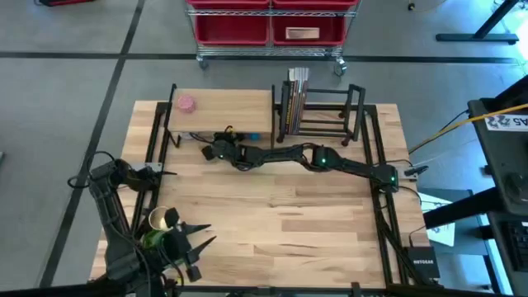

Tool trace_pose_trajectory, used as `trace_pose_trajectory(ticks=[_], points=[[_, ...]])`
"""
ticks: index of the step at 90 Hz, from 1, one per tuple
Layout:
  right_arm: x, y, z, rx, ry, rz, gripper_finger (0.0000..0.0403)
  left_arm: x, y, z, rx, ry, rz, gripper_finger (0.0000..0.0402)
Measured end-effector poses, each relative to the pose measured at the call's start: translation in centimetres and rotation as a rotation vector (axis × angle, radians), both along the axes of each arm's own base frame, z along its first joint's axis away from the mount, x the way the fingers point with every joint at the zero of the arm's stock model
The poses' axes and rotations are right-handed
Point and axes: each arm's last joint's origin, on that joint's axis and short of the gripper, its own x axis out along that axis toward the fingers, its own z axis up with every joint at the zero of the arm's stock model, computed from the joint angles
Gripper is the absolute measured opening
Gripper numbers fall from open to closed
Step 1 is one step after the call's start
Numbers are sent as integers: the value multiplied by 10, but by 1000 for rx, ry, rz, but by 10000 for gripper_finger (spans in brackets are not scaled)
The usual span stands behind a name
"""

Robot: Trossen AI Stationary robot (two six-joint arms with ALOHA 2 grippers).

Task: Stock shelves
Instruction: Remove the blue tape dispenser and green stapler from under the shelf, then remove the red scented candle from under the shelf

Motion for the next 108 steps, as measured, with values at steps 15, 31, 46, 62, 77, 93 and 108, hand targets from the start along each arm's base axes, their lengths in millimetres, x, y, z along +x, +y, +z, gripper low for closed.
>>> trace_pose_trajectory(ticks=[15,31,46,62,77,93,108], points=[[-1,2,-1,2,21,0,25,0,0,0,0,0,0,139],[-1,19,-5,-10,90,16,1,0,0,0,-4,-2,0,139],[0,60,-8,-47,169,46,3,1,-1,0,-11,-6,-1,139],[1,91,-5,-115,226,87,2,1,-2,0,-12,-7,-5,139],[-2,111,12,-165,332,183,1,-1,-3,0,-11,-7,-11,139],[-10,150,46,-310,552,353,1,-3,-4,0,1,0,-23,139],[-35,205,39,-410,817,487,0,-6,-6,0,4,2,-35,139]])
